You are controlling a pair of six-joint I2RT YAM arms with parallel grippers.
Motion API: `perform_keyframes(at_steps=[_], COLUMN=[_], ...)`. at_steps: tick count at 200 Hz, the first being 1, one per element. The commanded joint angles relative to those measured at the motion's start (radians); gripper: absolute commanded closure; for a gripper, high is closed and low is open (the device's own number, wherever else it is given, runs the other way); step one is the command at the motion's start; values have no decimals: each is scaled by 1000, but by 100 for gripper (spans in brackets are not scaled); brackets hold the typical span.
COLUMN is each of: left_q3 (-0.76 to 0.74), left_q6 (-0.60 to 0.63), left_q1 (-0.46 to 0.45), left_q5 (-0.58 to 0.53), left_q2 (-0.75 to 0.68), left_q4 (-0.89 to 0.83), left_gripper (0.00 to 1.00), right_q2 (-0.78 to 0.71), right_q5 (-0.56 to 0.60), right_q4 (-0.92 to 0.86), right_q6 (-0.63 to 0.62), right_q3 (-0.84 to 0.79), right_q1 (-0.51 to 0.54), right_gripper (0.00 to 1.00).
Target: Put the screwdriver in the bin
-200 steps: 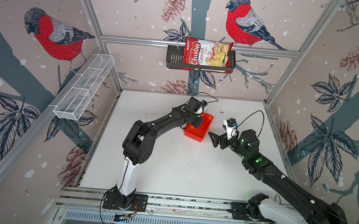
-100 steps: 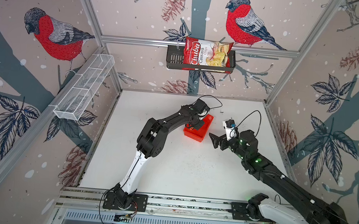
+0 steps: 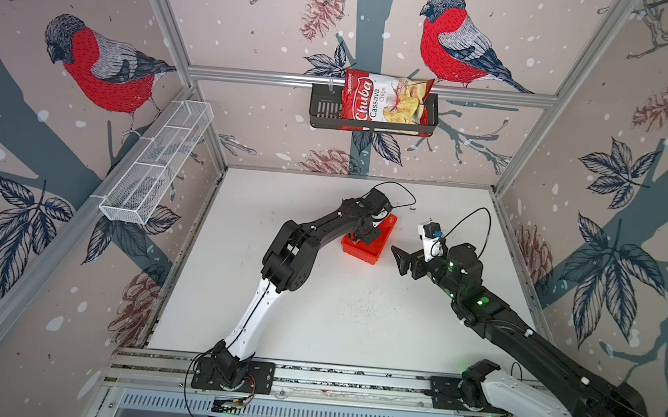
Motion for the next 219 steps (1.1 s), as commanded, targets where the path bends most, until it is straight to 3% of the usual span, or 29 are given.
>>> perform_keyframes(at_steps=[1, 16, 92, 109, 149, 176, 207, 219], left_q3=[-8, -16, -125, -197, -432, -644, -918, -1032], left_q6=[7, 2, -20, -36, -72, -69, -49, -66], left_q1=[-5, -8, -20, -20, -19, -11, 31, 46], left_q5=[-20, -30, -35, -37, -84, -118, -77, -129], left_q2=[-25, -43, -222, -291, -478, -635, -806, -880], left_q4=[7, 13, 154, 237, 478, 687, 977, 1099], left_gripper=[61, 52, 34, 25, 10, 8, 8, 6], right_q2=[-11, -24, -108, -127, -151, -143, -116, -106], right_q5=[16, 23, 36, 13, -10, -4, 31, 54], right_q4=[32, 45, 130, 166, 267, 327, 385, 385], right_q6=[11, 21, 125, 185, 320, 383, 388, 368], right_q3=[1, -6, -51, -63, -101, -123, -137, -134], right_q1=[1, 0, -66, -109, -225, -297, -337, -346], right_gripper=[0, 0, 0, 0, 0, 0, 0, 0])
